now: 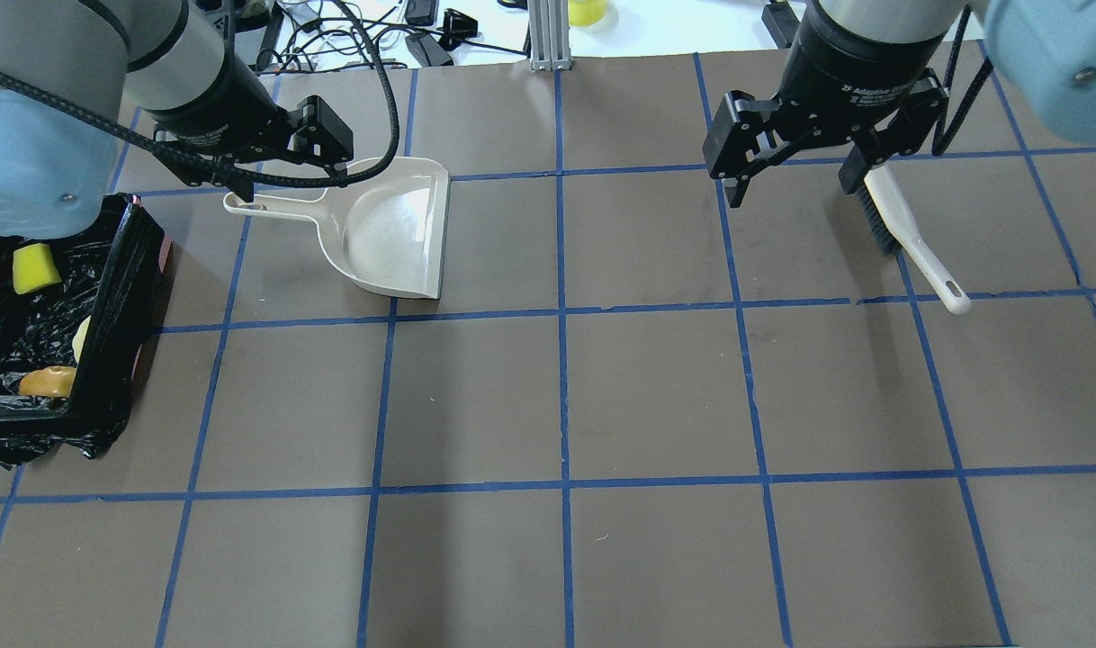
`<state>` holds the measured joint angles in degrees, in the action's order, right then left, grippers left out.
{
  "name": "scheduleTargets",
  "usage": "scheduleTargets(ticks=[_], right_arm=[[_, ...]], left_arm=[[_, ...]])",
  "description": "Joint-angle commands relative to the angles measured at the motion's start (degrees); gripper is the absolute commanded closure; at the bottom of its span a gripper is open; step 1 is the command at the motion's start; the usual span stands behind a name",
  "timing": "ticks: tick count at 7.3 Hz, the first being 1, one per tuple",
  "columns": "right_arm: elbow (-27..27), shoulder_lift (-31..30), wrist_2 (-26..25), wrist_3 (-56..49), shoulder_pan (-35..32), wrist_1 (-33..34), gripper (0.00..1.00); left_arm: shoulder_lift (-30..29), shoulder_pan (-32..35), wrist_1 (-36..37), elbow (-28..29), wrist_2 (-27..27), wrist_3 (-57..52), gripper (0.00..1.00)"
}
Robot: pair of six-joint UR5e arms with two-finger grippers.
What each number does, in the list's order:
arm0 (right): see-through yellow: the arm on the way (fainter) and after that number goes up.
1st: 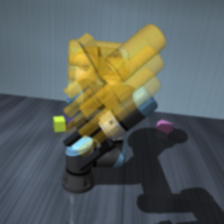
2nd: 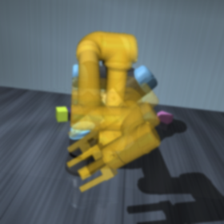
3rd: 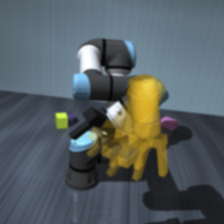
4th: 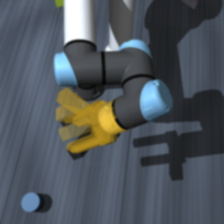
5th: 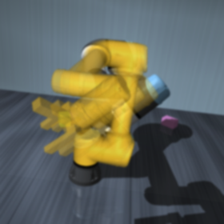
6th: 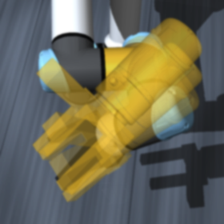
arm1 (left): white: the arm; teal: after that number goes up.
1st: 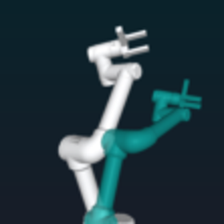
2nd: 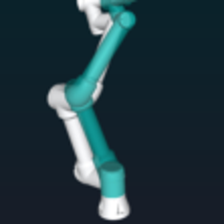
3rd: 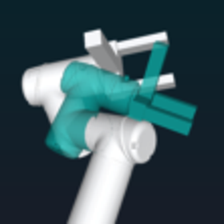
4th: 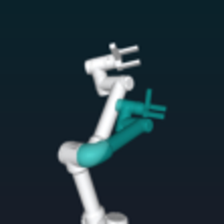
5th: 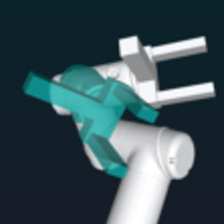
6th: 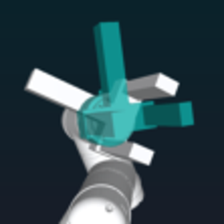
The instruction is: Sweep and dump trash into bin
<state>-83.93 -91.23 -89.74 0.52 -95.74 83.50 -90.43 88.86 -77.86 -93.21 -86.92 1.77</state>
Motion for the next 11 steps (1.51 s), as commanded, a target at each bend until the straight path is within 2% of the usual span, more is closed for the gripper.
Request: scheduleTargets(ticks=[1,2,4,7,11], right_arm=[[0.00,0.00,0.00,0.01,0.02,0.00,0.00],[0.00,0.00,0.00,0.01,0.03,0.00,0.00],[0.00,0.00,0.00,0.01,0.03,0.00,0.00],[0.00,0.00,-0.09,0.01,0.03,0.00,0.00],[0.00,0.00,-0.09,-0.08,0.03,0.09,0.00]], left_arm=[[1.74,0.00,-3.60,0.05,-0.27,-3.52,0.00],[2.88,-0.43,-6.92,0.13,-0.70,-3.61,0.00],[2.98,-0.53,-7.48,-0.04,-2.72,-9.57,0.00],[3.25,-0.52,-11.60,0.13,-2.73,-9.33,0.00],[3.07,-0.88,-11.17,0.05,-2.73,-9.15,0.00]])
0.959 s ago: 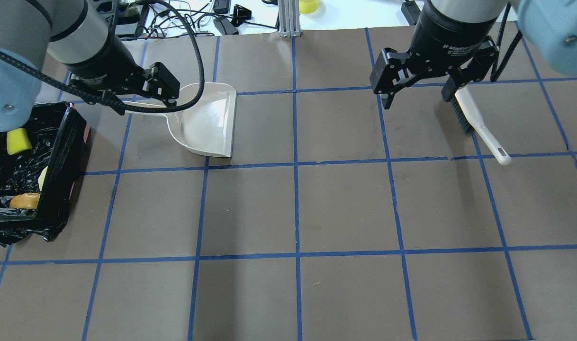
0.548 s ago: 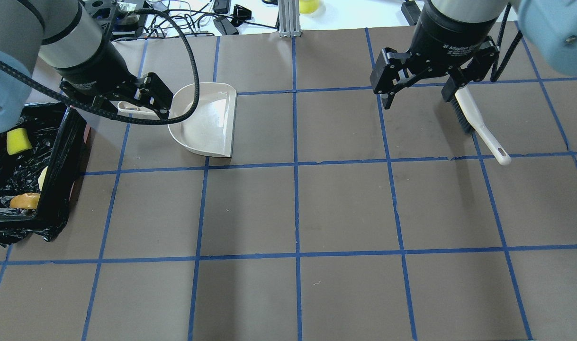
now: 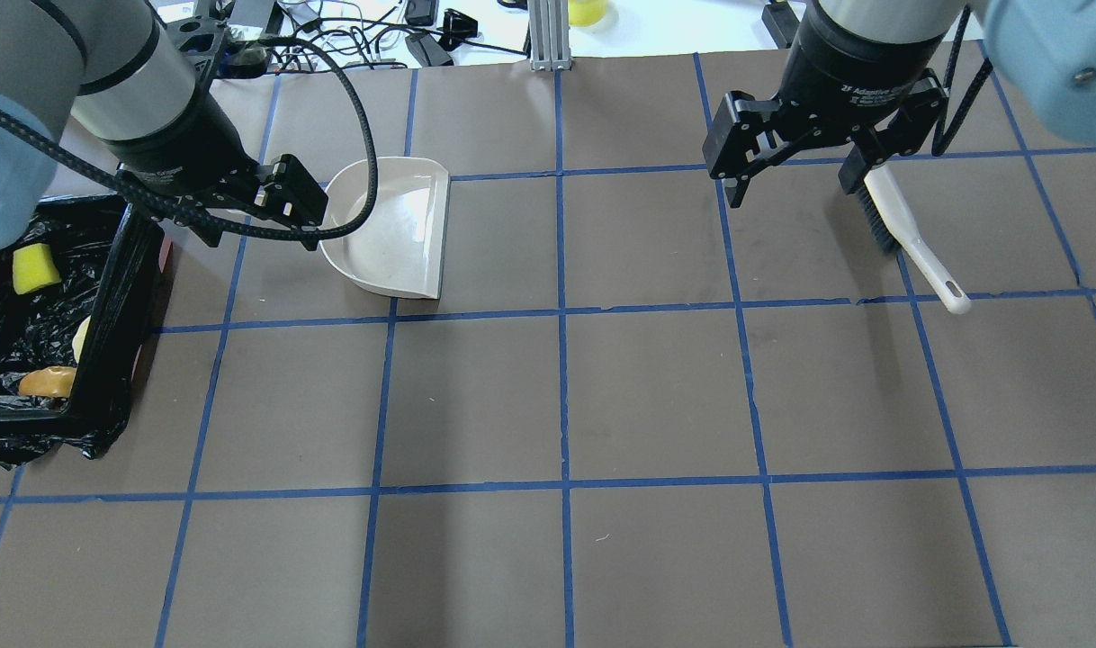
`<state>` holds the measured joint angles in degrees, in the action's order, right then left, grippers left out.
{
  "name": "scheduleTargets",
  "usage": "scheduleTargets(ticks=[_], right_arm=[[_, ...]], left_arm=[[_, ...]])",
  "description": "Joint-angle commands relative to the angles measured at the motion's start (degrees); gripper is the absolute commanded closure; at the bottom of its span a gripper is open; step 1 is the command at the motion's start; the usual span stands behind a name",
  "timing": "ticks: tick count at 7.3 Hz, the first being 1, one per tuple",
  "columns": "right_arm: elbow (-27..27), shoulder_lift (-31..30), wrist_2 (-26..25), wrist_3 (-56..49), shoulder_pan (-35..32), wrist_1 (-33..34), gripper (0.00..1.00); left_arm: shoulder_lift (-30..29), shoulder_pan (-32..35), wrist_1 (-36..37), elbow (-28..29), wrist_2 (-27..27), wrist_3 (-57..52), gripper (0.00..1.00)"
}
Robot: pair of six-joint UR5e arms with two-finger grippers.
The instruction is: Sweep and dump trash into bin
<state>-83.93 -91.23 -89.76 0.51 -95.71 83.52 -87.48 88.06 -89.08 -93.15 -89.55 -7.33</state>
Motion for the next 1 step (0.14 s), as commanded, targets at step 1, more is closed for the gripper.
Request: scheduleTargets(ticks=[1], right_arm=[[0.00,0.00,0.02,0.19,-0.09,-0.02,0.00]], left_arm=[[0.03,-0.08,0.04,-0.18,-0.01,-0.06,0.00]])
